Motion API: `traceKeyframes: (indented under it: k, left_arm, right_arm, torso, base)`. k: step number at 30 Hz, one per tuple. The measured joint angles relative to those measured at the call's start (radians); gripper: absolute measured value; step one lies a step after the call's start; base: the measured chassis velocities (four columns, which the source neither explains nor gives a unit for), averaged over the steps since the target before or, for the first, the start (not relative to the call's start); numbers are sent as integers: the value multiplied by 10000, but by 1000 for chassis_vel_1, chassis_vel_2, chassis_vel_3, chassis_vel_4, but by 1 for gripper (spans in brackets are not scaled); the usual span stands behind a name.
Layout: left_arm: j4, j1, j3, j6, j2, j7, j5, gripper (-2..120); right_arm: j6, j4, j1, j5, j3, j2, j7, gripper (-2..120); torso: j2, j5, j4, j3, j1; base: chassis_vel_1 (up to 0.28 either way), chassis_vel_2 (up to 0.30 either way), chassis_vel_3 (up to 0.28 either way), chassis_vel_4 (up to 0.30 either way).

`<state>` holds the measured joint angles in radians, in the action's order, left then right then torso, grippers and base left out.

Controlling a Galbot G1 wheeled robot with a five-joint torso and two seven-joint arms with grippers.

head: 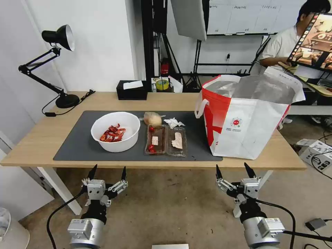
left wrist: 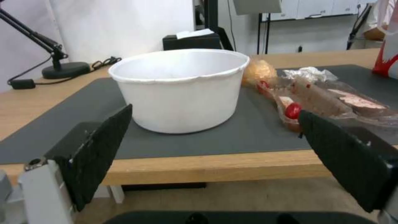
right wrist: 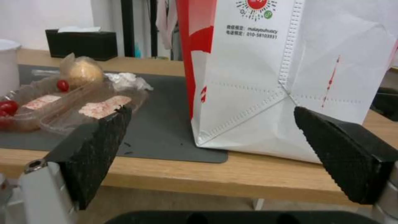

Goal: Pick up the trash from the table and place it into the takeout bag.

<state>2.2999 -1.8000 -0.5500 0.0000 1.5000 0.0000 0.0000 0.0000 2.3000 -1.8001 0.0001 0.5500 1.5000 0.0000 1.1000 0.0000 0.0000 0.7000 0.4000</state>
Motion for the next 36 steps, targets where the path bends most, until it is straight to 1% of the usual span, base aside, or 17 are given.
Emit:
traceKeyframes:
  k: [16,18,19,20,22,23,24,26,27,29,30,31,33,34,35,36]
  left_arm:
    - [3,15,-19,55,-19,1,-50,100]
    - [100,127,-195,477,-192,-67,-414,100]
    - [189,229,-339,824,-332,-145,-707,100]
    - [189,229,-339,824,-332,-145,-707,100]
    - [331,406,-590,1456,-591,-275,-1255,100]
    - [434,533,-771,1905,-768,-366,-1637,100]
    - [434,533,-771,1905,-768,-366,-1637,100]
    - [617,743,-1089,2681,-1084,-526,-2306,100]
    - [617,743,-1089,2681,-1084,-526,-2306,100]
    - [767,938,-1363,3356,-1355,-664,-2890,100]
    - [767,938,-1363,3356,-1355,-664,-2890,100]
    - [881,1070,-1555,3833,-1554,-765,-3300,100]
    - [1049,1274,-1854,4565,-1848,-915,-3922,100]
    - [1049,1274,-1854,4565,-1848,-915,-3922,100]
    - [1114,1352,-1968,4846,-1961,-976,-4170,100]
    - [1215,1479,-2149,5288,-2141,-1063,-4547,100]
  right_arm:
    - [-51,5,27,45,16,-57,0,100]
    - [-436,66,165,309,147,-347,-7,100]
    - [-771,130,292,543,260,-593,-18,100]
    - [-771,130,292,543,260,-593,-18,100]
    - [-1411,240,538,992,475,-1060,-47,100]
    - [-1845,317,702,1292,620,-1379,-66,100]
    - [-1845,317,702,1292,620,-1379,-66,100]
    - [-2605,457,985,1822,871,-1927,-101,100]
    - [-2605,457,985,1822,871,-1927,-101,100]
    - [-3260,571,1227,2277,1094,-2413,-139,100]
    - [-3260,571,1227,2277,1094,-2413,-139,100]
    - [-3725,649,1413,2601,1250,-2750,-157,100]
    - [-4407,772,1671,3073,1476,-3244,-188,100]
    - [-4407,772,1671,3073,1476,-3244,-188,100]
    - [-4717,830,1784,3285,1580,-3470,-203,100]
    - [-5115,899,1935,3566,1714,-3762,-221,100]
  torso:
    - [0,0,0,0,0]
    - [0,0,0,0,0]
    - [0,0,1,0,0]
    - [0,0,1,0,0]
    - [0,0,0,0,0]
    - [0,1,1,0,0]
    - [0,1,1,0,0]
    - [0,0,0,1,0]
    - [0,0,0,1,0]
    - [-1,0,1,1,0]
    - [-1,0,1,1,0]
    - [-1,1,0,1,0]
    - [0,1,0,1,0]
    - [0,1,0,1,0]
    - [0,0,0,1,0]
    - [-1,0,0,1,0]
  base:
    - [0,0,0,0]
    - [0,0,0,0]
    - [0,0,0,0]
    - [0,0,0,0]
    - [0,0,0,0]
    - [0,0,0,0]
    - [0,0,0,0]
    - [0,0,0,0]
    - [0,0,0,0]
    - [0,0,0,0]
    - [0,0,0,0]
    - [0,0,0,0]
    - [0,0,0,0]
    - [0,0,0,0]
    - [0,0,0,0]
    - [0,0,0,0]
